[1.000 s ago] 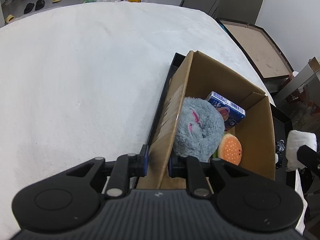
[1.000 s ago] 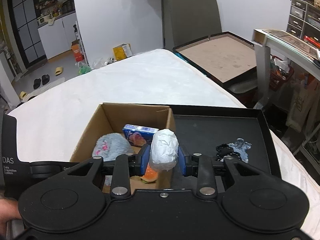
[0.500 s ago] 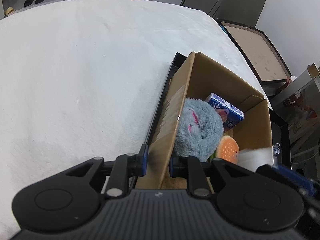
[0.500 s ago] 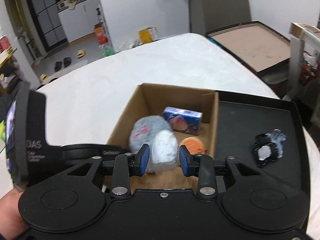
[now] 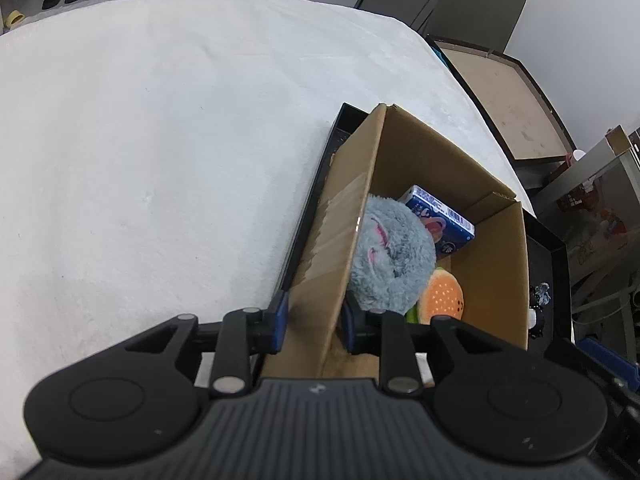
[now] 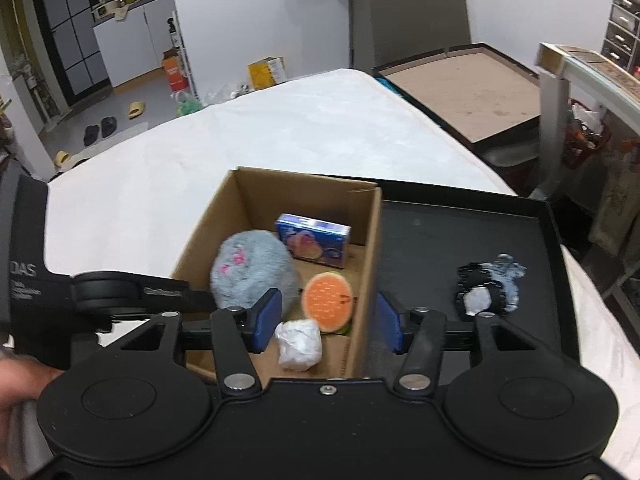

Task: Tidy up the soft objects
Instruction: 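Carry the white sock roll into the box and open the right gripper, then move the right gripper to the black-and-white plush and grasp it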

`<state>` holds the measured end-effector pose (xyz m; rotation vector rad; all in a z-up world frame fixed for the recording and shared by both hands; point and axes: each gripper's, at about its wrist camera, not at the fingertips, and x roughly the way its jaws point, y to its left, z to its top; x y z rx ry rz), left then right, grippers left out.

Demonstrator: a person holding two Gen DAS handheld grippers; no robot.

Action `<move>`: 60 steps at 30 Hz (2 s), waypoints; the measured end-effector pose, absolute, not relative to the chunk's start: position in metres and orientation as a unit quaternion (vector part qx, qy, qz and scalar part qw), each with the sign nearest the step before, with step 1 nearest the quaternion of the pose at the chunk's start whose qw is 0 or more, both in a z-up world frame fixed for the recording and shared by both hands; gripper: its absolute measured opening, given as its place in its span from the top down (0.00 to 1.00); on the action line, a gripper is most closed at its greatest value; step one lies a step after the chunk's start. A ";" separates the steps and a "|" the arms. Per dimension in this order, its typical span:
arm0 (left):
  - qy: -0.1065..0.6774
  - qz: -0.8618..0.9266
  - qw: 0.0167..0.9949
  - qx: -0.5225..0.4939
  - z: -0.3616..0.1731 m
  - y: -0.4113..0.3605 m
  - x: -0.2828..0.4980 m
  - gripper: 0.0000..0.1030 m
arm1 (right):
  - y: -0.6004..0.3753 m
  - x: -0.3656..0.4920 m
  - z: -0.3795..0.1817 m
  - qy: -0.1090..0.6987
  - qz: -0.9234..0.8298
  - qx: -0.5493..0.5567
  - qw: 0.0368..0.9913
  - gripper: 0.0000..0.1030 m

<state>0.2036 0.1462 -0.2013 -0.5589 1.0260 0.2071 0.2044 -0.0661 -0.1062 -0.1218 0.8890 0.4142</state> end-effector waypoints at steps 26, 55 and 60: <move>0.479 0.107 0.842 -0.225 -0.184 0.117 0.207 0.43 | -0.153 0.225 -0.135 0.387 0.125 -0.032 0.913 0.25; 0.500 0.139 0.840 -0.160 -0.204 0.087 0.233 0.30 | -0.179 0.293 -0.200 0.437 0.119 -0.012 0.891 0.39; 0.501 0.140 0.839 -0.160 -0.204 0.086 0.233 0.29 | -0.176 0.297 -0.204 0.441 0.121 -0.014 0.889 0.39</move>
